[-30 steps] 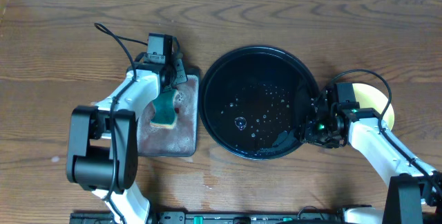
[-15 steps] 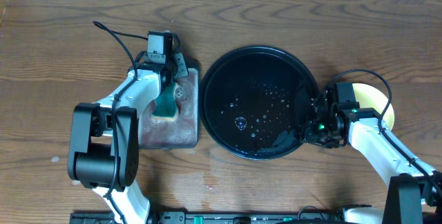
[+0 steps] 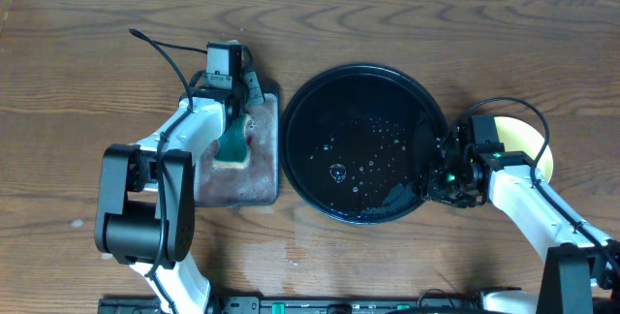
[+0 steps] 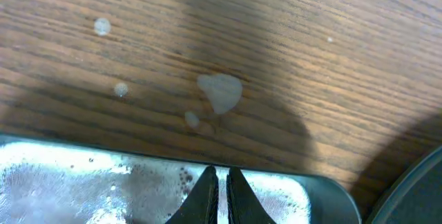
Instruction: Clean dirty plates on tray and stack at the side
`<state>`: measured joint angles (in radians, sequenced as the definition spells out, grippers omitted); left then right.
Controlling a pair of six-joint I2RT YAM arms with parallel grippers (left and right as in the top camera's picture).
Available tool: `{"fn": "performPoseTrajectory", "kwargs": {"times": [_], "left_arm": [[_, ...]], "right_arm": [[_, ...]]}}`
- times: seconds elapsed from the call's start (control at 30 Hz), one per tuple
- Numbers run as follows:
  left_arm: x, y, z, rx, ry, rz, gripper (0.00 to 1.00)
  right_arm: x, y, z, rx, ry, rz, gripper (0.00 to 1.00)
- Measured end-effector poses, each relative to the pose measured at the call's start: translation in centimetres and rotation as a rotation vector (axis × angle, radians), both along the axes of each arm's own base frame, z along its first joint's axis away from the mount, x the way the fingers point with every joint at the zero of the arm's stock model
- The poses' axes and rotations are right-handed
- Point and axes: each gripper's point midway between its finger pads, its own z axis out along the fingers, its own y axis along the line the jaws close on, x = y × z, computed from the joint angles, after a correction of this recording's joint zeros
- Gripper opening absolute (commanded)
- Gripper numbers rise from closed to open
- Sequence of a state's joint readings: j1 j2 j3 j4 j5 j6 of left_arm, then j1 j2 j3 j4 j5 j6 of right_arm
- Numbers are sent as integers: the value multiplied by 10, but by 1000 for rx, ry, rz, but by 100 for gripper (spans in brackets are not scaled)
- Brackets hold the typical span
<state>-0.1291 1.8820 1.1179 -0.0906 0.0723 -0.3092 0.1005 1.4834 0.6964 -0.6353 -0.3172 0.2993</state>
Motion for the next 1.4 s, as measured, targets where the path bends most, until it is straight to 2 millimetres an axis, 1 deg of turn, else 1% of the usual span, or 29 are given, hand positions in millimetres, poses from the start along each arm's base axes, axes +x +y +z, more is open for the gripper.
{"fn": "performPoseTrajectory", "kwargs": {"times": [0.03,0.07,0.1,0.17,0.27,0.3,0.37,0.43,0.47,0.5,0.53,0.6,0.67,0.7,0.73,0.77,0.8,0.83,0.87,0.97,1.03,1.1,1.17,1.23,1.3,1.4], "left_arm": [[-3,0,1,5,8,-6,17],[-5,1,2,11,16,-14,26],[-9,1,5,18,23,-21,30],[-16,2,15,22,31,-27,41],[-32,4,37,29,44,-33,51],[-40,5,46,28,53,-33,55],[-53,7,57,36,71,-40,61],[-71,9,63,41,112,-40,64],[-79,10,65,43,132,-40,66],[-86,11,67,44,152,-40,70],[-94,12,68,47,172,-41,72],[-108,14,70,48,214,-35,73],[-125,16,70,48,267,-24,73],[-136,18,69,50,307,-18,73],[-147,19,68,53,346,-15,73],[-157,20,66,56,385,-12,73],[-167,22,65,60,423,-10,73],[-178,23,64,64,464,-7,73],[-186,24,64,66,494,-5,73],[-207,27,66,73,563,2,73],[-213,28,74,70,551,5,73],[-214,28,85,63,499,5,74],[-217,28,99,53,424,5,74],[-222,29,112,43,339,5,74],[-228,31,129,36,236,9,74],[-240,36,155,28,59,18,74]], "right_arm": [[-3,0,0,0,12,1,49],[-7,0,-1,-1,28,3,48],[-12,-1,-1,-3,48,5,48],[-19,-1,-2,-6,77,7,50],[-31,-2,-2,-9,126,13,53],[-36,-3,-1,-10,146,15,53],[-42,-3,2,-12,165,17,54],[-39,-3,9,-10,143,19,55],[-33,-3,13,-8,114,21,57],[-24,-2,18,-6,72,25,59],[-10,-1,25,-4,10,27,60],[22,1,42,-3,-137,38,64],[53,3,64,-7,-286,59,66],[63,3,74,-9,-336,70,68],[67,3,80,-12,-358,80,71],[69,3,85,-17,-374,94,77],[69,3,87,-23,-374,105,84],[65,2,87,-35,-359,131,95],[62,2,86,-37,-348,134,99],[49,-4,83,-72,-287,153,99],[41,-10,82,-102,-262,153,99],[33,-15,87,-132,-256,151,99],[29,-20,98,-159,-286,144,99],[27,-24,113,-178,-338,135,99],[23,-27,131,-190,-408,123,99],[17,-30,164,-196,-542,104,99]]}}
